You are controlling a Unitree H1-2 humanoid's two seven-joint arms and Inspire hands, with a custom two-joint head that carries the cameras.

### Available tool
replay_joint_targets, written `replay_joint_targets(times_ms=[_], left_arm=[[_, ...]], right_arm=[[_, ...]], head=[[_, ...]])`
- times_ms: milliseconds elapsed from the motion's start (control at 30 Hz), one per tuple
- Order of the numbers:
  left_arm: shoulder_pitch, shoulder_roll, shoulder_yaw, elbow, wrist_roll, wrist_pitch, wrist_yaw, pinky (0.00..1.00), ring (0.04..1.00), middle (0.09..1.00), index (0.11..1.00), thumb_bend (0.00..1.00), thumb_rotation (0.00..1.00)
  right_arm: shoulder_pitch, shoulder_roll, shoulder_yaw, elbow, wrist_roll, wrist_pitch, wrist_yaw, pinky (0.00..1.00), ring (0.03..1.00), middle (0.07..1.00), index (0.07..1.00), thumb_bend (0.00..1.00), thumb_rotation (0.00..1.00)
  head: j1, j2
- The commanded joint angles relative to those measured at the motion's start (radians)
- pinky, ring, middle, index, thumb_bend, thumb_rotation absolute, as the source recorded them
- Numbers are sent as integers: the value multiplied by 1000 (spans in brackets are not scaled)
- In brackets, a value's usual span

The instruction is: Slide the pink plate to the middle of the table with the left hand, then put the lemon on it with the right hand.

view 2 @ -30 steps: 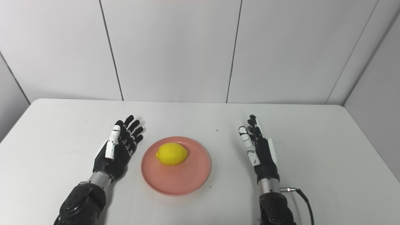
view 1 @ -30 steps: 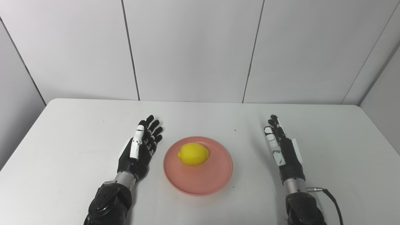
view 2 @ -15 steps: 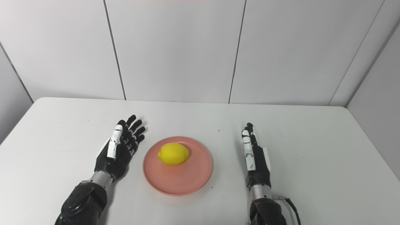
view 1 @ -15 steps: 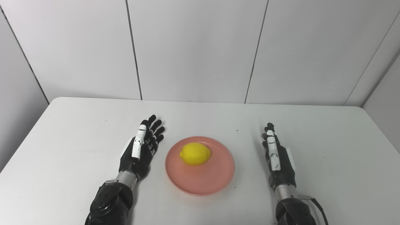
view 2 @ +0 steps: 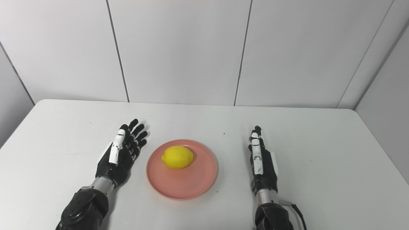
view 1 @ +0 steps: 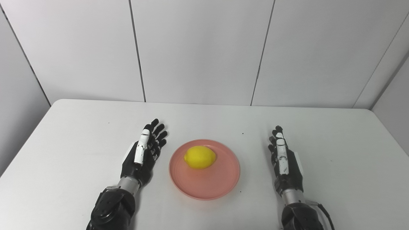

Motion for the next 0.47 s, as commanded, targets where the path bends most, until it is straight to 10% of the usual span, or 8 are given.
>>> replay_joint_targets(times_ms=[0,433], left_arm=[[-3,6,-5,-29,4,15,5,1000,976,987,977,438,1000],[11,10,-9,-63,0,24,-8,1000,984,997,989,439,1000]], right_arm=[[-16,12,8,-22,0,-32,7,1000,996,1000,1000,251,1000],[-16,24,3,-38,-3,-19,-6,1000,992,996,994,249,1000]], head=[[0,0],[2,0]])
